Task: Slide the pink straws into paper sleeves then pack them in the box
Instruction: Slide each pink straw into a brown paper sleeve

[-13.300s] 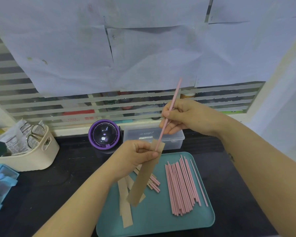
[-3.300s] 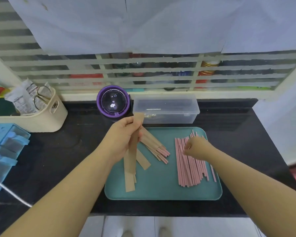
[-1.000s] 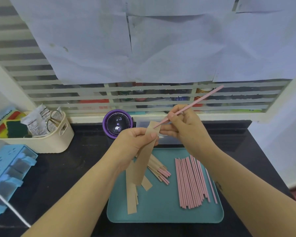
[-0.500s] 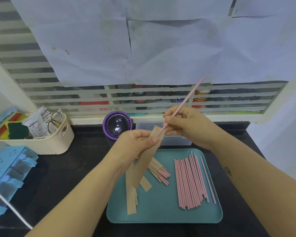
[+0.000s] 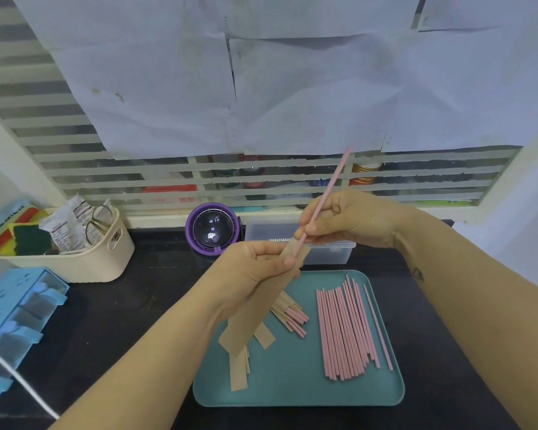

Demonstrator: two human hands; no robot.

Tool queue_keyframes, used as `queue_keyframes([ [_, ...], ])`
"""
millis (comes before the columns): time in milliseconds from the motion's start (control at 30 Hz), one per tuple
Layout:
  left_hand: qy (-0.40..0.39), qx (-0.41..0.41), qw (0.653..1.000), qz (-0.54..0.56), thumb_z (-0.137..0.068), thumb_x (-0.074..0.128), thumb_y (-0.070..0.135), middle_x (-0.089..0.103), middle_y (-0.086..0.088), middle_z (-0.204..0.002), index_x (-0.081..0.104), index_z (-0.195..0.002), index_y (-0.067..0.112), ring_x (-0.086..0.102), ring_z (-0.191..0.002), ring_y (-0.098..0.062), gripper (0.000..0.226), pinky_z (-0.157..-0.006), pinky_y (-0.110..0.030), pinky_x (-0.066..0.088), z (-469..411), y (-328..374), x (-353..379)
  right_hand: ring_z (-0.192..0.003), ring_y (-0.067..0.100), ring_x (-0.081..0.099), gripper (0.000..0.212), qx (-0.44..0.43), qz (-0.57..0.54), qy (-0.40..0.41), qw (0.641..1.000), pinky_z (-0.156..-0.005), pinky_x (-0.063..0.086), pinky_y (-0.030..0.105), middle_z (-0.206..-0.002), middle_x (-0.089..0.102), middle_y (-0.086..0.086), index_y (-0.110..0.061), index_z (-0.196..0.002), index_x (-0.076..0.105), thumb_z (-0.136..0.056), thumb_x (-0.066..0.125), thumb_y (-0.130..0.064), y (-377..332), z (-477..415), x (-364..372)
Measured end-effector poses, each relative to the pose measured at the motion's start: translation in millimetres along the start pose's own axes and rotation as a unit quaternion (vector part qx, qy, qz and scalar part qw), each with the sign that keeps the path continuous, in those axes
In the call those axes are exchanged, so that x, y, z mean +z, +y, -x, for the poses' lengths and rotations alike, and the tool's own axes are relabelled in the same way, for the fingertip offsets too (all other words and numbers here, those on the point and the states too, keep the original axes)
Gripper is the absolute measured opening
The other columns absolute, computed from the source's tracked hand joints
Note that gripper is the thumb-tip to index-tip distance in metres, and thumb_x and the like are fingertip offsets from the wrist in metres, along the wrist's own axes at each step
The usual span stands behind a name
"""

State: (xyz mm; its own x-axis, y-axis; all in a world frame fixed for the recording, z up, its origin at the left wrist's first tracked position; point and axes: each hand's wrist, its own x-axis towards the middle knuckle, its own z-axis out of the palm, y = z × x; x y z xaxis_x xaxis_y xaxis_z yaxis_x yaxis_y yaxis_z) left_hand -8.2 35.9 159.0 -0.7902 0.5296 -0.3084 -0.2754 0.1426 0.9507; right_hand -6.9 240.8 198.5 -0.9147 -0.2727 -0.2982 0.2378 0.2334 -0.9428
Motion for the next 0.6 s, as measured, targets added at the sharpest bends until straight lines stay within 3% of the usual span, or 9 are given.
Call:
queue_keyframes([
  [100,-0.005,-0.005,1.000,0.022,-0.068,0.071,0.021,0.075,-0.008,-0.090,0.077,-0.090,0.021,0.069,-0.083,-0.015,0.023,-0.089,-0.031,0.052,-0.7,-1.2,1.3,-0.090,0.019,0.067,0.006,-0.001,0.081,0.048,0.996,-0.091,0.054,0.032,-0.092,0.072,0.009,-0.014,-0.086,0.072,-0.082,0.069,-0.018,3.0,-3.4,4.7],
  [233,-0.002,-0.008,0.999,0.034,-0.082,0.066,0.009,0.075,-0.008,-0.091,0.072,-0.100,0.011,0.070,-0.081,-0.015,0.020,-0.077,-0.022,0.057,-1.8,-2.8,2.3,-0.089,0.018,0.065,0.022,0.009,0.188,0.072,0.979,-0.086,0.054,0.031,-0.090,0.070,0.005,-0.013,-0.088,0.071,-0.080,0.070,-0.034,7.5,-6.8,18.9],
  [300,0.003,-0.010,1.000,0.024,-0.081,0.067,0.012,0.075,-0.008,-0.092,0.072,-0.101,0.011,0.070,-0.083,-0.015,0.021,-0.080,-0.024,0.056,-2.3,-3.3,2.1,-0.084,0.015,0.064,0.027,-0.001,0.205,0.080,0.975,-0.082,0.055,0.028,-0.092,0.069,0.003,-0.016,-0.095,0.068,-0.083,0.065,-0.040,9.2,-7.0,21.5],
  [400,0.007,-0.015,1.000,-0.016,-0.070,0.072,0.024,0.075,-0.005,-0.094,0.074,-0.096,0.020,0.070,-0.090,-0.017,0.027,-0.091,-0.033,0.051,-1.8,-4.0,0.2,-0.067,0.010,0.059,0.032,-0.059,0.033,0.207,0.976,-0.069,0.053,0.024,-0.097,0.068,0.006,-0.013,-0.118,0.057,-0.091,0.057,-0.030,5.8,-7.6,10.1],
  [467,0.010,-0.010,0.999,-0.036,-0.074,0.072,0.023,0.076,-0.003,-0.094,0.074,-0.097,0.024,0.070,-0.091,-0.017,0.022,-0.092,-0.034,0.051,-1.0,-5.0,-0.5,-0.061,0.010,0.060,0.035,-0.106,-0.074,0.269,0.954,-0.065,0.054,0.023,-0.092,0.069,0.009,-0.015,-0.126,0.047,-0.092,0.057,-0.015,1.7,-6.6,0.8],
  [600,0.040,0.013,0.998,-0.049,-0.081,0.071,0.018,0.076,-0.002,-0.092,0.072,-0.101,0.022,0.071,-0.088,-0.017,0.021,-0.091,-0.033,0.051,-1.6,-6.3,2.7,-0.060,0.014,0.063,0.032,-0.133,-0.032,0.307,0.942,-0.064,0.056,0.025,-0.083,0.070,0.012,-0.016,-0.119,0.048,-0.090,0.060,-0.009,2.5,-8.7,11.5],
])
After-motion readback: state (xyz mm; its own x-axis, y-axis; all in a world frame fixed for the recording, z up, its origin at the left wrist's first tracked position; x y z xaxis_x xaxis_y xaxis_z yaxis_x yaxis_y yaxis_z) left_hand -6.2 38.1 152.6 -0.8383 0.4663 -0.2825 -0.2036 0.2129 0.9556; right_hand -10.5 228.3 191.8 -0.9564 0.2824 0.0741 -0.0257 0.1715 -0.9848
